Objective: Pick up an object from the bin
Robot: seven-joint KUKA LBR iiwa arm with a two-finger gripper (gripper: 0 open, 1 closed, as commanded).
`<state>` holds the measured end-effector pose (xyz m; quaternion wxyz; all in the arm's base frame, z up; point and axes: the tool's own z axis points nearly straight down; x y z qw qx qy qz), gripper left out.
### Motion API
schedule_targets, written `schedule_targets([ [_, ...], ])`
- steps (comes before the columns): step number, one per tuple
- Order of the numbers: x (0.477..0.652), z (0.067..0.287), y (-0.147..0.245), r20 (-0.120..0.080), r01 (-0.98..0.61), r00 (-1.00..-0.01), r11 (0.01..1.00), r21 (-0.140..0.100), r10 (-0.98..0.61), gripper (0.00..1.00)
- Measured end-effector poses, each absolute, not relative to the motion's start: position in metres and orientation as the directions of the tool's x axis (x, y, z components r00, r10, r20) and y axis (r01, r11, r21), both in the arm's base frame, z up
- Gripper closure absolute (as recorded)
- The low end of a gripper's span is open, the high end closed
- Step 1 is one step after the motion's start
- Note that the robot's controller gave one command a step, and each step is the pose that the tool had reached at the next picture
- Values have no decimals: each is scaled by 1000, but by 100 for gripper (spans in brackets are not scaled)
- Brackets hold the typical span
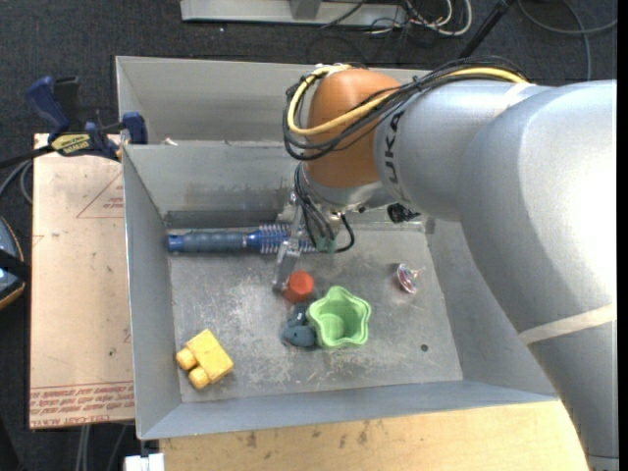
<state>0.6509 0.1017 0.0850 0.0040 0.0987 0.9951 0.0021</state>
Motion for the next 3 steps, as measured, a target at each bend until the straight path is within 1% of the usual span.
schedule_targets([
  [1,652,78,105,-10,193,-981,981,2,193,0],
  [2,653,80,107,-18,194,-981,981,8,194,100],
  [3,656,161,107,-9,193,-981,981,4,193,100],
])
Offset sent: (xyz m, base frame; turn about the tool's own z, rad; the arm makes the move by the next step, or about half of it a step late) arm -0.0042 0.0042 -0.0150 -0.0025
